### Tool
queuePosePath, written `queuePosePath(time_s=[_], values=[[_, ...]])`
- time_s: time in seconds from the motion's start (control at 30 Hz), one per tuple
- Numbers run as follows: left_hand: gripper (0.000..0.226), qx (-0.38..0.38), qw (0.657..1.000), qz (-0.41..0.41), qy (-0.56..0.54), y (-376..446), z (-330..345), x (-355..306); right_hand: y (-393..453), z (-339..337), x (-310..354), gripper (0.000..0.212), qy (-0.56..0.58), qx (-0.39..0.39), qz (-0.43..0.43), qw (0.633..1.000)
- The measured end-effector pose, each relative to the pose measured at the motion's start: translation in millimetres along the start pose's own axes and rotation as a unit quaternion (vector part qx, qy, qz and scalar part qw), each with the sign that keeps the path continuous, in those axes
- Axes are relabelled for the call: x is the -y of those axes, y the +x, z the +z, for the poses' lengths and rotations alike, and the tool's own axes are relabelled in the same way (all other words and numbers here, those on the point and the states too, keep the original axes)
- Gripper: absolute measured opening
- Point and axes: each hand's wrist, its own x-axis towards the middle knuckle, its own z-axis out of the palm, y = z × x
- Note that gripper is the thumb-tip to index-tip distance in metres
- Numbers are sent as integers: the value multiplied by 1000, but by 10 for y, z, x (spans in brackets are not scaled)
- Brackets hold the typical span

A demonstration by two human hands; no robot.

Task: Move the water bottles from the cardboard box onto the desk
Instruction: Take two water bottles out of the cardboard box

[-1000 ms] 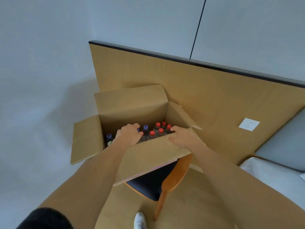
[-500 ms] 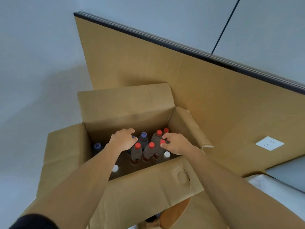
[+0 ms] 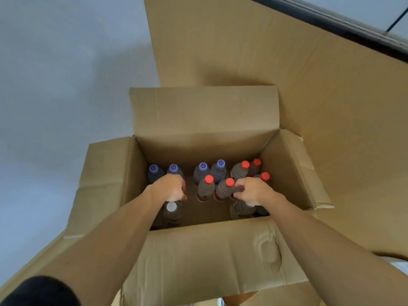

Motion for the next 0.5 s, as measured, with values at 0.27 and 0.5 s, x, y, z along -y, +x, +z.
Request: queuePosePath(time_s=[0.27, 0.5], values=[[30, 58, 990, -67, 111, 120, 237, -50, 239, 80, -248, 48, -65, 46, 0, 997], [29, 26, 986, -78, 148, 235, 315, -170, 343, 173, -338, 39, -114, 65, 8, 991]])
